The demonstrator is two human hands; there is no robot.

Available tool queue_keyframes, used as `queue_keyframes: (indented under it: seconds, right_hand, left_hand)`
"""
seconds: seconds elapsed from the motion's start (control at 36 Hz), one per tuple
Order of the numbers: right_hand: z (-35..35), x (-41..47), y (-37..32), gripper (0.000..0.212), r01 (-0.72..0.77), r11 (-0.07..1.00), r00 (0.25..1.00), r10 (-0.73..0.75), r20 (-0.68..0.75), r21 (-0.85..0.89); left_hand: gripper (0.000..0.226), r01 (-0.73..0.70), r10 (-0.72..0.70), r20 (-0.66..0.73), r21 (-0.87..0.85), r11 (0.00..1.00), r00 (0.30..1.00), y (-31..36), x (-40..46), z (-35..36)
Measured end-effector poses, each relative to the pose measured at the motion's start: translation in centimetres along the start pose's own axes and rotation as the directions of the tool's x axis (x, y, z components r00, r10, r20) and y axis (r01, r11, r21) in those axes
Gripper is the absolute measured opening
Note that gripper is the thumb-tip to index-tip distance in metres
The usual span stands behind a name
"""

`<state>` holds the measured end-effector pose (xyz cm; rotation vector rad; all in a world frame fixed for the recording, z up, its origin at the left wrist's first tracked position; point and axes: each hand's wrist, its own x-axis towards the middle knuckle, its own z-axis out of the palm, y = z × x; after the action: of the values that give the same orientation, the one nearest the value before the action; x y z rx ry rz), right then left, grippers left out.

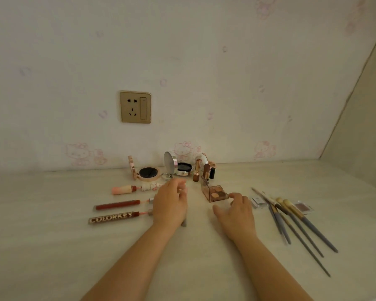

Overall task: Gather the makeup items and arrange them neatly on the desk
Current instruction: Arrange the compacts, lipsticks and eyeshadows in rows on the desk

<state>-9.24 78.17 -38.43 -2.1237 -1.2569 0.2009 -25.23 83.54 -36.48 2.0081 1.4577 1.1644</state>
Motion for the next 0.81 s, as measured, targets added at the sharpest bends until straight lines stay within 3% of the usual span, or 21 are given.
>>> queue_keyframes:
  seconds: [0.11, 0.28, 0.44, 0.58, 0.81]
  right_hand:
    - [-0.4, -2.4, -0.3, 0.041, 0.045, 0.998, 0.998, -0.043, 0.036, -0.052]
    - [-1.4, -5.4, -0.5, 0.026, 0.131, 0.987, 0.990, -0.124, 0.072, -0.093]
    - [-3.6, -7.2, 1.0, 0.022, 0.133, 0.991, 0.991, -0.132, 0.036, -0.032]
    - [-6.2, -6.6, 4.0, 0.020, 0.126, 0.990, 0.989, -0.130, -0.067, -0.069]
    - [-6.8, -4.5, 6.8, 0.027, 0.038, 0.969, 0.997, -0.054, -0.060, -0.242]
  left_hand:
    - [0.020, 0.029, -0.030, 0.022, 0.034, 0.999, 0.999, -0.5, -2.3, -1.2]
    - [0.017, -0.045, 0.028, 0.152, 0.112, 0.993, 0.988, 0.9, -5.9, -0.7]
    - [0.019, -0.157, 0.120, 0.249, 0.135, 0.978, 0.961, 4.2, -8.2, 1.4]
    - [0.022, -0.166, 0.133, 0.258, 0.109, 0.980, 0.957, 6.5, -7.9, 4.9]
    - [0.038, -0.237, 0.170, 0.303, 0.199, 0.951, 0.938, 8.9, -5.6, 11.0]
